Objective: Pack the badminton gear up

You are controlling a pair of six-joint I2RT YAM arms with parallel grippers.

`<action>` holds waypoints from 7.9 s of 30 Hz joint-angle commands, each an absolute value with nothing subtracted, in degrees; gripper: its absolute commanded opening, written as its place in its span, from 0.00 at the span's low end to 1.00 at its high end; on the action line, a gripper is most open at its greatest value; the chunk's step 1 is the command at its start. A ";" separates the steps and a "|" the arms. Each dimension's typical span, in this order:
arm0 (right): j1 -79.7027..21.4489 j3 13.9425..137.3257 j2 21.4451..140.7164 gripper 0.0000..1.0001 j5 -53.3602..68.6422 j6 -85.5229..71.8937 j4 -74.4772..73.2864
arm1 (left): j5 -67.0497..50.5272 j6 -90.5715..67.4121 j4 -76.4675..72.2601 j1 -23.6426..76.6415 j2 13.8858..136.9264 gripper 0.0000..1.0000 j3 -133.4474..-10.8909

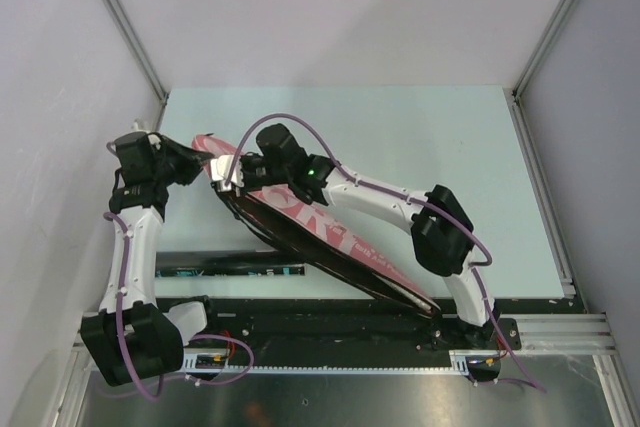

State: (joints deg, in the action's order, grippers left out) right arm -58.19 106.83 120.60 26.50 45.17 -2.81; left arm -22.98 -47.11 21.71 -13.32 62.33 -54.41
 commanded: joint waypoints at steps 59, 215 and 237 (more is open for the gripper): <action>-57.83 33.06 48.00 0.00 -46.06 7.65 -0.79 | -8.34 -54.58 12.04 -25.05 77.25 0.00 -66.01; -37.79 44.74 66.53 0.42 -13.53 -39.73 -10.81 | -25.40 40.25 18.63 35.86 78.31 0.00 -62.49; -41.48 46.41 71.19 0.11 -23.28 -33.84 -11.68 | -25.40 40.60 18.90 35.95 78.40 0.01 -62.40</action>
State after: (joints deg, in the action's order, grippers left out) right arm -40.88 44.84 70.37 -16.99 -34.85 -10.79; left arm -23.16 40.36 20.80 35.83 80.77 -61.71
